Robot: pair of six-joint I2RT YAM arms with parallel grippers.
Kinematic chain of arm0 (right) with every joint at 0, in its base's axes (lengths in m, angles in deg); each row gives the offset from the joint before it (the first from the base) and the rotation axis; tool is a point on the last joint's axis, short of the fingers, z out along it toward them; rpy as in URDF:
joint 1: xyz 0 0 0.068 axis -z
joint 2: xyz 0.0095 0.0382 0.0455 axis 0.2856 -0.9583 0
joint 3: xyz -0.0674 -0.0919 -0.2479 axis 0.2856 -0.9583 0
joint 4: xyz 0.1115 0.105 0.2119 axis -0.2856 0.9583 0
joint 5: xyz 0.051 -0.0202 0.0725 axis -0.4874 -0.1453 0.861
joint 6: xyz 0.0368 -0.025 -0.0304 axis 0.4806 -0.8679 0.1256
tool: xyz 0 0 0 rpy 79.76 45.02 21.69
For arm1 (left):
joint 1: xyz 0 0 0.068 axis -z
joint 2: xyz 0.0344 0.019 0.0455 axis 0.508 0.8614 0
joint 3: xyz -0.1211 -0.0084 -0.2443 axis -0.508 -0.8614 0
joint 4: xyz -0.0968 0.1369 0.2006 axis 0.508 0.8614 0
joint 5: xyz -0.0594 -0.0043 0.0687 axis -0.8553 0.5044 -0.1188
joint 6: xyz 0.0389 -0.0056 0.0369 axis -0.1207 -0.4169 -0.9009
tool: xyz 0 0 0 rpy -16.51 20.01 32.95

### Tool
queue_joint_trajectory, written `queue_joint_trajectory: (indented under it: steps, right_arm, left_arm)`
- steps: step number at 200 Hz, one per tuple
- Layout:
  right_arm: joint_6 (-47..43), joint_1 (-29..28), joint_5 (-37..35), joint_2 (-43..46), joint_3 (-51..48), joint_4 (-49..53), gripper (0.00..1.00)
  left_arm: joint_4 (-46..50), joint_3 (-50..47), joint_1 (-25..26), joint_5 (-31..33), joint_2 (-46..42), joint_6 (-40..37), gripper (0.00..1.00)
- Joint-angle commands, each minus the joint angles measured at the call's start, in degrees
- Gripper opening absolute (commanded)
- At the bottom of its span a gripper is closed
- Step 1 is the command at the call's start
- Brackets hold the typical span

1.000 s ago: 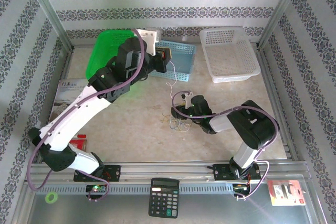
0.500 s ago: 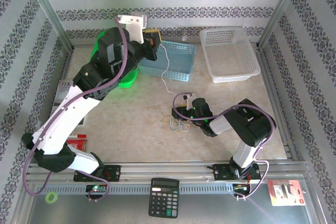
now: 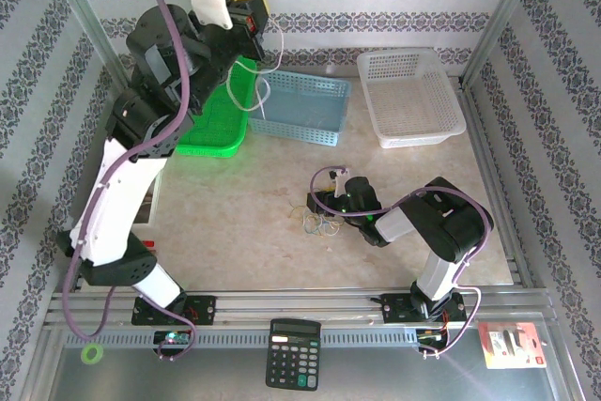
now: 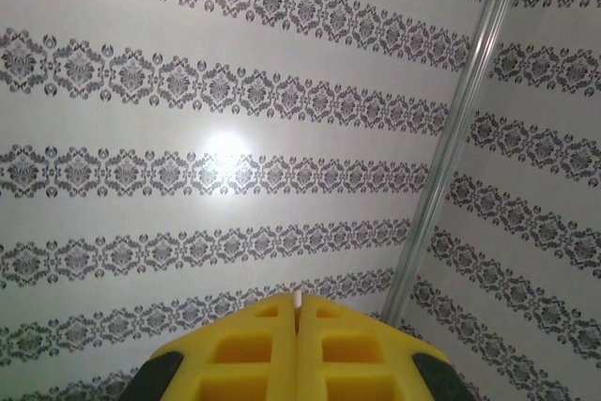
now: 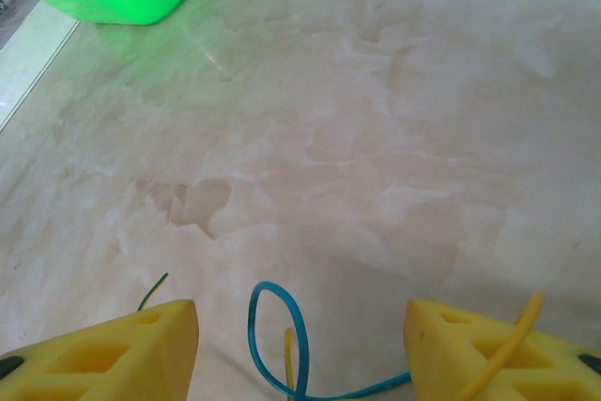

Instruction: Untangle the cables

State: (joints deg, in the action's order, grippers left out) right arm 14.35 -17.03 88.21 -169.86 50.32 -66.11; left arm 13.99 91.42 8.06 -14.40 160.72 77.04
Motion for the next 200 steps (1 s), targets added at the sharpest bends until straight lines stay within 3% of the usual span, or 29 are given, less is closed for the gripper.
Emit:
queue_joint_trajectory:
  steps: [1,64,115,200]
  right_arm:
    - [1.5,-0.4,1.5,2.0,-0.6,0.2,0.6]
    - [3.2,1.0,6.4,10.8,1.8,6.5,0.61]
    - [3.0,3.5,5.3,20.0,3.1,15.8,0.62]
    - [2.9,9.9,1.6,39.4,-0.7,34.5,0.62]
  left_arm:
    - [4.1,2.8,-0.8,0.8,2.3,-3.2,0.0]
    - [2.8,-1.5,-2.1,2.8,4.3,-5.0,0.0]
    - [0.4,-1.8,-4.1,3.3,9.6,-6.2,0.0]
    - [-4.7,5.9,-9.6,1.0,24.2,-4.3,0.0]
